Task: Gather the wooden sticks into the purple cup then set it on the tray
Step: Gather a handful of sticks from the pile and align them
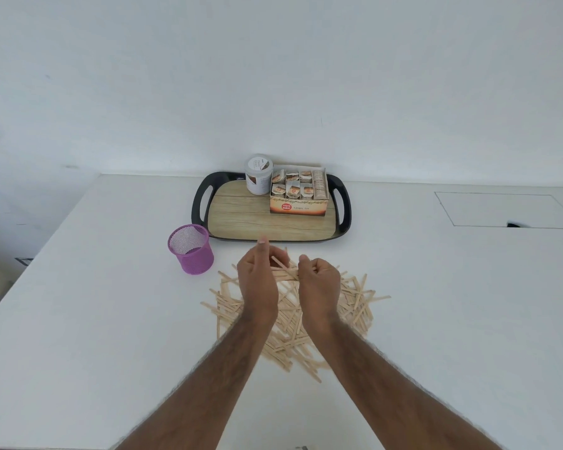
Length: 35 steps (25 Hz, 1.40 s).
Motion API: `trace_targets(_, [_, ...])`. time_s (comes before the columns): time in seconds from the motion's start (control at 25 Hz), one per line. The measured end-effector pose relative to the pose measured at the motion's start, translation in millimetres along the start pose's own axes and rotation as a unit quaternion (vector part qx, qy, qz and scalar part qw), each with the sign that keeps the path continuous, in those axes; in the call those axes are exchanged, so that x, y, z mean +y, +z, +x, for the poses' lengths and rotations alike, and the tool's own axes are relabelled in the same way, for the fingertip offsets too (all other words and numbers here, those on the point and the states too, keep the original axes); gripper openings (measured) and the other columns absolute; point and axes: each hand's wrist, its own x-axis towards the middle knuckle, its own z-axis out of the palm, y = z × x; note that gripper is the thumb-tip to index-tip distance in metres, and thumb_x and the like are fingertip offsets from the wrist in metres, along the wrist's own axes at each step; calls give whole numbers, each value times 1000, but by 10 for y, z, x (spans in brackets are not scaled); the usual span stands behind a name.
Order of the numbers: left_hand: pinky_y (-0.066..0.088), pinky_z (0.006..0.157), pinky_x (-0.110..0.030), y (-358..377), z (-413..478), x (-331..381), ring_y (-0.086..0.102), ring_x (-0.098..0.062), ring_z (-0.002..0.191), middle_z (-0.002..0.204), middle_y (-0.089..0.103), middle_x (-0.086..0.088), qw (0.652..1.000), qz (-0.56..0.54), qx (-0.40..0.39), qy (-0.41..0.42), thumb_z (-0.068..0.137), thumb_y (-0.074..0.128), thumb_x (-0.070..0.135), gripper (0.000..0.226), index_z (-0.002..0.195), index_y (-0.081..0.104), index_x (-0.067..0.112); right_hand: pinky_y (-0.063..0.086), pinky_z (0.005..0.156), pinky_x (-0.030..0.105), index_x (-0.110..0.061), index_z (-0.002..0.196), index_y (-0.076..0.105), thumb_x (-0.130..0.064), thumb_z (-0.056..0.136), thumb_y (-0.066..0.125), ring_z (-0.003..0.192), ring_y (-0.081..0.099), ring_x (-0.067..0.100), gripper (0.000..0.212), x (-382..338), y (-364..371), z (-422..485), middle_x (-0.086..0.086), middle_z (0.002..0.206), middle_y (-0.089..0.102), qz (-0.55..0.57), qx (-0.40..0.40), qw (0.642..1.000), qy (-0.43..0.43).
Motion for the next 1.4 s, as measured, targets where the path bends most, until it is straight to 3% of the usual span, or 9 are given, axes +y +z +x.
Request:
trace_targets(0.16, [55, 62, -38, -38, 104, 15, 54, -21, 48, 47, 50, -8, 987, -88, 34, -128, 103, 50, 37, 57, 52, 56, 13, 19, 39, 24, -26, 50, 29, -21, 96, 59, 41, 20, 8, 56, 139, -23, -65, -11, 45, 27, -34, -34, 999, 6])
trace_targets(0.4, [49, 48, -30, 12, 47, -34, 34, -15, 40, 50, 38, 0, 940, -254, 121, -194, 105, 36, 50, 57, 75, 62, 9, 18, 46, 29, -23, 53, 28, -13, 91, 56, 49, 21, 16, 49, 286, 68, -178, -4, 51, 26, -39, -9, 997, 69])
trace_targets(0.56, [54, 50, -35, -30, 35, -47, 38, -14, 41, 57, 46, -3, 966, -190, 79, -156, 106, 34, 14, 28, 112, 60, 11, 20, 46, 29, -12, 54, 45, -19, 91, 55, 46, 23, 15, 39, 227, 31, -137, -1, 51, 31, -63, -46, 994, 70])
trace_targets(0.64, [50, 48, -31, -44, 55, -28, 40, -13, 41, 66, 54, -3, 967, -180, 68, -165, 98, 36, -1, 37, 121, 58, 19, 23, 47, 30, -12, 55, 44, -22, 92, 52, 46, 24, 15, 40, 204, 20, -149, 0, 52, 32, -67, -53, 994, 68])
trace_targets(0.76, [36, 40, -25, -25, 32, -20, 32, -11, 42, 63, 47, -2, 967, -195, 59, -155, 103, 40, 16, 26, 110, 66, 15, 25, 52, 34, -18, 54, 35, -19, 96, 50, 48, 24, 15, 45, 200, 49, -226, -3, 49, 30, -86, -56, 994, 47])
trace_targets(0.88, [25, 37, -22, -12, 60, 19, 25, -10, 41, 54, 31, 2, 957, -221, 81, -169, 108, 38, 47, 54, 80, 66, 10, 22, 49, 33, -17, 61, 37, -26, 99, 47, 52, 25, 15, 41, 190, 55, -273, 0, 55, 31, -61, -73, 994, 50])
trace_targets(1.0, [22, 38, -21, -101, 199, 74, 22, -10, 41, 54, 27, 3, 935, -261, 130, -202, 108, 37, 48, 53, 79, 60, 10, 33, 50, 35, -12, 76, 47, -41, 102, 42, 58, 39, 19, 39, 201, -25, -327, 4, 67, 45, -66, -94, 992, -44])
trace_targets(1.2, [38, 37, -21, -40, 64, 28, 27, -10, 35, 49, 29, 4, 900, -317, 104, -281, 109, 39, 42, 47, 82, 57, 8, 43, 59, 27, -21, 76, 56, -47, 103, 39, 66, 52, 17, 41, 191, -32, -310, 1, 70, 57, -87, -26, 982, -168])
trace_targets(1.4, [56, 54, -32, -13, -68, -57, 61, -17, 50, 55, 53, -4, 952, -188, 51, -237, 110, 39, 37, 46, 85, 63, 6, 35, 48, 18, -30, 57, 45, -45, 100, 53, 50, 45, 6, 46, 79, -85, -104, -14, 53, 53, -138, -19, 974, -180])
